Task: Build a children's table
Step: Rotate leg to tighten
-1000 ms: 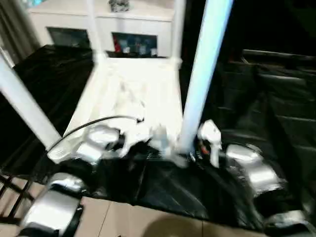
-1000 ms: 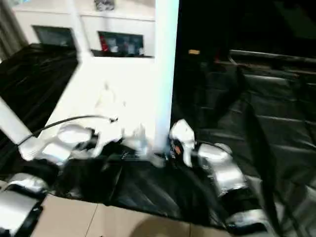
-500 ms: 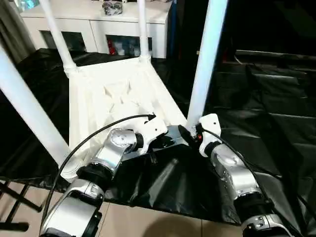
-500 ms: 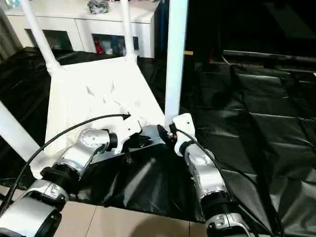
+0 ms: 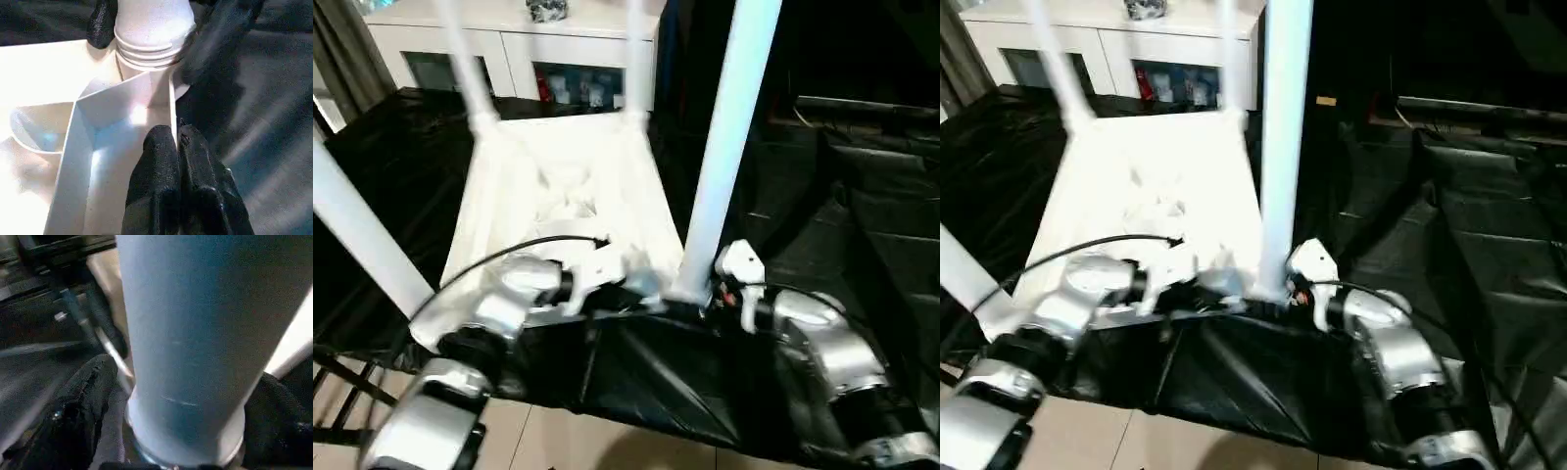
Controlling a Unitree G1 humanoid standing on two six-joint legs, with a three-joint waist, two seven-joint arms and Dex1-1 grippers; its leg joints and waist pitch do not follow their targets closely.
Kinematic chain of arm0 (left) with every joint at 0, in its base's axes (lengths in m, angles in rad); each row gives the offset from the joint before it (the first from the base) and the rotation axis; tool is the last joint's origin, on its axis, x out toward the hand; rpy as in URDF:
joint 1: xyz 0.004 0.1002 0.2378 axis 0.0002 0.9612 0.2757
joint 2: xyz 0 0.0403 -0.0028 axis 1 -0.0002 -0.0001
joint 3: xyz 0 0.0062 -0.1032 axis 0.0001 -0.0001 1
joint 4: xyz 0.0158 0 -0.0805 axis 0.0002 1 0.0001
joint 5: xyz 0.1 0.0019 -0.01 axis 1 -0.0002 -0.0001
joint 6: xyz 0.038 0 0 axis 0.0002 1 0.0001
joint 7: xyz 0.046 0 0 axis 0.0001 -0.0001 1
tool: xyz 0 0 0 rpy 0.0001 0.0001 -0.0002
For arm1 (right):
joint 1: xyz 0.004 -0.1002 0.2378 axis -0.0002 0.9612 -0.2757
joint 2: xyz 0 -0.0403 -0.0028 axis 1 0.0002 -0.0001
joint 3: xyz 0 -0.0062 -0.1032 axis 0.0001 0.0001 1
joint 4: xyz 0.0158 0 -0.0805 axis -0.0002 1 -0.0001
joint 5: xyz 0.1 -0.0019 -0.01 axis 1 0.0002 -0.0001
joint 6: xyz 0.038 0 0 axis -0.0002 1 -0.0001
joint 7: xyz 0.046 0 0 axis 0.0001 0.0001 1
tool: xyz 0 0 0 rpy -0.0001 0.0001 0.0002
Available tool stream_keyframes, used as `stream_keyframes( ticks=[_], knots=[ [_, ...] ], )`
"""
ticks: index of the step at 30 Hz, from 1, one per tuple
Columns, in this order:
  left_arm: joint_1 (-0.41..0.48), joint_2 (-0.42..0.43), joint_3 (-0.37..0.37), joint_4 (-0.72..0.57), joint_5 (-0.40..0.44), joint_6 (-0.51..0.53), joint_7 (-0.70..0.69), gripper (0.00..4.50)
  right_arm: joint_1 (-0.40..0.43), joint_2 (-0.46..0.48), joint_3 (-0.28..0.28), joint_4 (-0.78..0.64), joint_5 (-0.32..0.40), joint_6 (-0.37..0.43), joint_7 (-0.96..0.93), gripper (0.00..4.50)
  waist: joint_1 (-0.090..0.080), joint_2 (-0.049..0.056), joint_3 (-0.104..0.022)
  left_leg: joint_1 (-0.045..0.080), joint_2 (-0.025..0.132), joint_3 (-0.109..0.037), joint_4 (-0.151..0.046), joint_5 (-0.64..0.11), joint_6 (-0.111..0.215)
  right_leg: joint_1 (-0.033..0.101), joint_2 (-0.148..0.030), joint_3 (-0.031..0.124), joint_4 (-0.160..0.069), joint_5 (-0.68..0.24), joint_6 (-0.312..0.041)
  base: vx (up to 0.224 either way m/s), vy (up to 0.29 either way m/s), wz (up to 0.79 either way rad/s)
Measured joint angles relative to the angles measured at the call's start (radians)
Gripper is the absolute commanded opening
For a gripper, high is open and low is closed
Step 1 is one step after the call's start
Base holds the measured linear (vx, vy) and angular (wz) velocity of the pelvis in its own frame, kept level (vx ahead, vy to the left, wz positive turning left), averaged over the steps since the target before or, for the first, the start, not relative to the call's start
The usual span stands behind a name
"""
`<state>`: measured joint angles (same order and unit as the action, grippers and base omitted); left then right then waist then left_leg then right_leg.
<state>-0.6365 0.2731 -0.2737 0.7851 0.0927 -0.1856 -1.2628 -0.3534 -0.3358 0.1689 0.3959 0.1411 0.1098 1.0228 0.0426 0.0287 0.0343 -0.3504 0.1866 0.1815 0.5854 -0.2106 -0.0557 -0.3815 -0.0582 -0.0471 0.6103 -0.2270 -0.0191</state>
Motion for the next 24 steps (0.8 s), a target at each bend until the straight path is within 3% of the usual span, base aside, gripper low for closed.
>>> stream_keyframes(
  ticks=[8, 17, 21, 24],
  knots=[
    [-0.003, 0.040, -0.018, 0.010, -0.018, -0.052, -0.131, 0.00, -0.029, -0.028, 0.049, 0.000, 0.034, 0.045, 0.165, 3.01, 0.016, -0.001, 0.000, 0.000, 0.001, 0.002, 0.001, 0.000, 0.000, 0.000, -0.001, 0.000, 0.000, 0.000, 0.000, 0.000, 0.000, 0.00],
    [-0.012, 0.047, -0.016, 0.037, -0.029, -0.063, -0.155, 0.00, -0.039, -0.028, 0.059, 0.004, 0.036, 0.056, 0.182, 2.72, 0.016, -0.001, 0.001, 0.000, 0.001, 0.002, 0.001, 0.000, 0.000, 0.000, -0.001, 0.000, 0.001, 0.000, 0.000, 0.000, 0.000, 0.00],
    [-0.012, 0.045, -0.001, 0.046, -0.026, -0.032, -0.103, 0.00, -0.032, 0.020, 0.038, 0.026, 0.009, 0.026, 0.071, 2.70, 0.010, -0.002, 0.001, 0.001, 0.002, 0.003, 0.001, 0.001, -0.002, 0.002, 0.000, 0.000, 0.003, 0.001, -0.001, 0.000, 0.000, 0.00],
    [-0.026, 0.016, 0.016, 0.057, 0.004, 0.011, 0.034, 0.00, -0.033, 0.093, -0.016, 0.074, -0.015, -0.008, -0.149, 2.68, -0.008, -0.003, 0.002, 0.002, 0.001, 0.003, 0.001, -0.001, -0.009, 0.002, -0.001, 0.001, 0.002, 0.002, -0.002, -0.017, 0.001, 0.00]
  ],
)
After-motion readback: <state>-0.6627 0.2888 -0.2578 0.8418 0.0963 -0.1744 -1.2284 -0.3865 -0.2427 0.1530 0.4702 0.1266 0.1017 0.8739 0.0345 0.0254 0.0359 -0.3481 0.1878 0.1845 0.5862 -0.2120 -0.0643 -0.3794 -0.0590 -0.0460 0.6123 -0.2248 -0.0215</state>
